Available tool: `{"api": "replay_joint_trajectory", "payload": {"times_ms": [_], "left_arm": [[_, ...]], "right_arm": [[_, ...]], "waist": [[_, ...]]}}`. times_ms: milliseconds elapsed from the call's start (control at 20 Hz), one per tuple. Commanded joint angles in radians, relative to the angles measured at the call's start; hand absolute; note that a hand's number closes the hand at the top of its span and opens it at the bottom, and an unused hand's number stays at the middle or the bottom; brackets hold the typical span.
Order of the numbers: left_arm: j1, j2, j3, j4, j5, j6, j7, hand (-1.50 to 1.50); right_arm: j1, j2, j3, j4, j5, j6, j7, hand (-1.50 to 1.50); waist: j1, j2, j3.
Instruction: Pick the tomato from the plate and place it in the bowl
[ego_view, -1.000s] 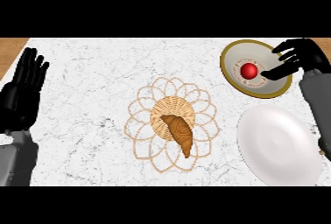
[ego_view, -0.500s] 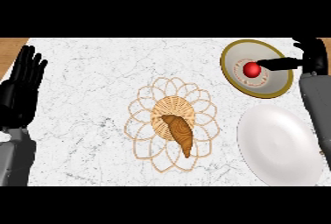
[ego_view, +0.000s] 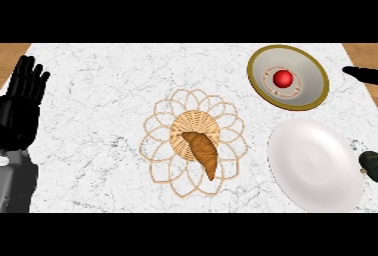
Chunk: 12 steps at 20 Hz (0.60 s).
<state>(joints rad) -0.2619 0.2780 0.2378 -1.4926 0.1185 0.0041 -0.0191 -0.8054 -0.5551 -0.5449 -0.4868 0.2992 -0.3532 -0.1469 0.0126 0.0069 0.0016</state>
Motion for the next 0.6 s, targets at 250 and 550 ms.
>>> {"api": "replay_joint_trajectory", "payload": {"times_ms": [250,550], "left_arm": [[0.017,0.018,0.022,-0.014,0.023,-0.021,0.013,0.0],[0.012,0.043,0.025,-0.034,0.016,-0.029,0.037,0.0]], "right_arm": [[0.194,-0.179,-0.175,0.073,-0.187,0.229,-0.252,-1.5],[0.314,-0.278,-0.233,0.169,-0.247,0.382,-0.375,-1.5]], "waist": [[-0.005,-0.002,0.001],[-0.002,0.001,0.002]]}}
